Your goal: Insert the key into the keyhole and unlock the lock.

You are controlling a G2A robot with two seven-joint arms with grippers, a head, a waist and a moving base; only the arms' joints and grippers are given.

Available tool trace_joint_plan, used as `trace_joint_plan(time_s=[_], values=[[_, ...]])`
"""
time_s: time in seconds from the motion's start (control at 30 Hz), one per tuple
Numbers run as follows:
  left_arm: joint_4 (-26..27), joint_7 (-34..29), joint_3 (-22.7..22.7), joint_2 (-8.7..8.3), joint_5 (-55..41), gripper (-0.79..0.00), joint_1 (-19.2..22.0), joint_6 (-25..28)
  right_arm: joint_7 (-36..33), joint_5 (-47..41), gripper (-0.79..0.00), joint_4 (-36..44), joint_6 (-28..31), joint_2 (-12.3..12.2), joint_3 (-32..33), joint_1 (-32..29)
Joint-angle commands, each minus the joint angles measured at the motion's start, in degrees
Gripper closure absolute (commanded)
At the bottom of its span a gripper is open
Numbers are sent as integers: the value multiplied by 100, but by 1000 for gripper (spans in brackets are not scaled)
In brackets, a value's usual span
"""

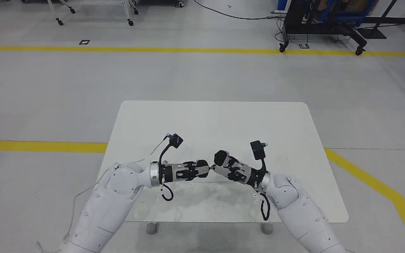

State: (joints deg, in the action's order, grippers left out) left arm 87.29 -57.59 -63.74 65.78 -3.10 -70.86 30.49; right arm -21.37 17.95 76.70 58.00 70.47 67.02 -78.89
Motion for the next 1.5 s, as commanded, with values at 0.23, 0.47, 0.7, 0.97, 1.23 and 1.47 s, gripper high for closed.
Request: trace_joint_plan(time_s=[0.23, 0.47, 0.7, 0.97, 1.23, 1.47], values=[[-46, -72, 98, -27, -54, 0, 54, 36, -293, -456, -197, -73, 0, -120, -191, 84], [-52, 51, 116, -51, 12, 0, 65, 56, -488, -950, -206, -15, 0, -223, -270, 79], [-56, 99, 150, -72, 9, 0, 77, 91, -815, -1304, -175, 19, 0, -321, -343, 107], [-83, 176, 214, -90, 59, 0, 103, 75, -1140, -1538, 0, 15, 0, -397, -473, 160], [-111, 321, 218, -109, 52, -43, 122, 62, -1260, -1669, 0, 53, 0, -467, -488, 168], [-143, 585, 216, -113, 144, -785, 119, -95, -1031, -1617, 0, 11, 0, -510, -367, 154]])
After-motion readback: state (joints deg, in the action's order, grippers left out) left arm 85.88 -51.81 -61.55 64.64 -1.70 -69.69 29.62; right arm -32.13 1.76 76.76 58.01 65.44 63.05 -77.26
